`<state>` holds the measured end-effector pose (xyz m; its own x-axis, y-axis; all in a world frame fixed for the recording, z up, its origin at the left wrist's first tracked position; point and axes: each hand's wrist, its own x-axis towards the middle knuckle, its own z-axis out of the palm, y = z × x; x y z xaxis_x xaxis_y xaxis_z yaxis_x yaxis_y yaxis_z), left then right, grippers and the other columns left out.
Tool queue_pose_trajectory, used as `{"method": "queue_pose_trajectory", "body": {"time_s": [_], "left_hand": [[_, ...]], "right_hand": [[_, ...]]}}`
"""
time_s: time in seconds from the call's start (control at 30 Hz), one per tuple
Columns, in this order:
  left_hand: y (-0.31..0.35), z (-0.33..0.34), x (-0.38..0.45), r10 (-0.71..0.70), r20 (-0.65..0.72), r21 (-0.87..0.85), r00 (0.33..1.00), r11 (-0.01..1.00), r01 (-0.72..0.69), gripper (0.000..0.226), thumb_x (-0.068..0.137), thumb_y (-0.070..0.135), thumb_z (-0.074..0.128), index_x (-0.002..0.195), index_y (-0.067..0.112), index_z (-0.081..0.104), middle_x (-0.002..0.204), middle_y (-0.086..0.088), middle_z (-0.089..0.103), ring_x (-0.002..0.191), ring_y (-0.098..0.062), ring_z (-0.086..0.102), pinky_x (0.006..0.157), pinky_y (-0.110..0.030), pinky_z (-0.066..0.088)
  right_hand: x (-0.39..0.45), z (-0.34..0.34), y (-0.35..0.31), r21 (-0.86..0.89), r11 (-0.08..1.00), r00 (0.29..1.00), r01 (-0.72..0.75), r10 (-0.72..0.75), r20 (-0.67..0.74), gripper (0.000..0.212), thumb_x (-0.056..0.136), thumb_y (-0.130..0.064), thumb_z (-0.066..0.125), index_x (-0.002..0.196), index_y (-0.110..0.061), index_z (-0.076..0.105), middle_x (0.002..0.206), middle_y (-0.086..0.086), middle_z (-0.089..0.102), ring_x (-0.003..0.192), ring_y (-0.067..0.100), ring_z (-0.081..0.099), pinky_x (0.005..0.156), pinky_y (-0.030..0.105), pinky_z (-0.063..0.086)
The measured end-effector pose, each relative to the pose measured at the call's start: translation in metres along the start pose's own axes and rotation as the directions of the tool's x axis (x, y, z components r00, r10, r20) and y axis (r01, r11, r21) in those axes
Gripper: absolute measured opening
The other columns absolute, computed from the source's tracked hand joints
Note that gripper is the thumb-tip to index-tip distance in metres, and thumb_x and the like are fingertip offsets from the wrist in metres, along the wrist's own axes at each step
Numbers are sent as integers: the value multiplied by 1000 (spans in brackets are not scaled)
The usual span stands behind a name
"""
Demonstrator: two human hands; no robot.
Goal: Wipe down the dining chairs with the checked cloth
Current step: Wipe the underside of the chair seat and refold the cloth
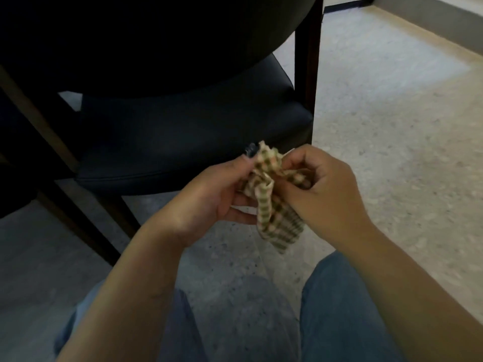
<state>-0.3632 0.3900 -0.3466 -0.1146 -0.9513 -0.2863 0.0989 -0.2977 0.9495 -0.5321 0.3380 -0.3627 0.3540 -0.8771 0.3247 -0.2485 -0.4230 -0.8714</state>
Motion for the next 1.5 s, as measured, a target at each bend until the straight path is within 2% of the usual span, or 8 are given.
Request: {"method": "queue_pose_trajectory", "body": {"time_s": [0.2,0.47,0.7,0.97,1.1,1.23,1.33,1.5], "left_hand": [[-4,-2,0,134,-63,258,989,959,-114,52,72,-7,78,113,23,64,108,1,73,102,-12,68,84,-28,57],[9,-11,-3,353,-89,679,931,706,-203,43,72,6,80,106,27,64,95,13,71,90,1,67,78,-24,57],[-17,-37,-16,337,150,-175,930,934,-311,62,73,23,82,127,1,60,134,-20,57,126,-32,54,100,-41,48],[-30,-22,13,172,-343,46,924,985,-166,20,68,60,76,77,41,78,88,13,73,100,-16,65,102,-43,45],[-17,-29,7,309,-31,-682,951,688,-246,72,78,36,52,136,-6,43,147,-23,40,137,-39,38,108,-51,38],[-23,-22,21,-54,-318,-265,947,964,-35,43,95,35,39,106,2,64,107,-22,69,103,-34,63,93,-42,48],[-26,-9,21,-234,-113,-81,966,971,226,66,92,65,30,121,14,60,112,-20,70,100,-30,67,88,-42,51],[-17,5,17,28,-116,-256,993,965,-57,52,80,33,60,129,15,57,118,-5,70,108,-17,67,87,-31,53]], "right_hand": [[5,4,10,20,980,977,-200,198,74,40,76,-32,72,112,-31,56,103,-16,62,95,-2,60,78,13,49],[-5,-1,30,118,937,826,-328,224,517,27,83,-6,69,103,-24,67,97,-4,74,92,7,69,82,24,55],[11,-5,16,-75,962,960,261,-251,124,37,84,5,63,111,-19,69,94,-16,69,85,-5,65,78,16,54],[27,-22,3,-476,390,569,788,-757,322,16,91,-7,63,103,-2,73,95,13,73,81,25,69,65,37,56],[36,-39,3,-484,259,464,836,-804,372,14,89,-7,68,97,3,73,96,20,71,81,31,70,65,40,57],[41,-48,2,-491,284,486,824,-801,351,14,87,-3,69,98,4,73,99,22,70,84,35,69,67,43,57],[39,-40,3,-459,294,476,838,-804,355,13,88,-1,67,97,6,73,98,23,70,83,36,68,68,43,56],[29,-25,6,-419,498,617,759,-757,218,22,86,-1,67,107,6,67,102,19,69,95,26,66,89,30,53]]}}
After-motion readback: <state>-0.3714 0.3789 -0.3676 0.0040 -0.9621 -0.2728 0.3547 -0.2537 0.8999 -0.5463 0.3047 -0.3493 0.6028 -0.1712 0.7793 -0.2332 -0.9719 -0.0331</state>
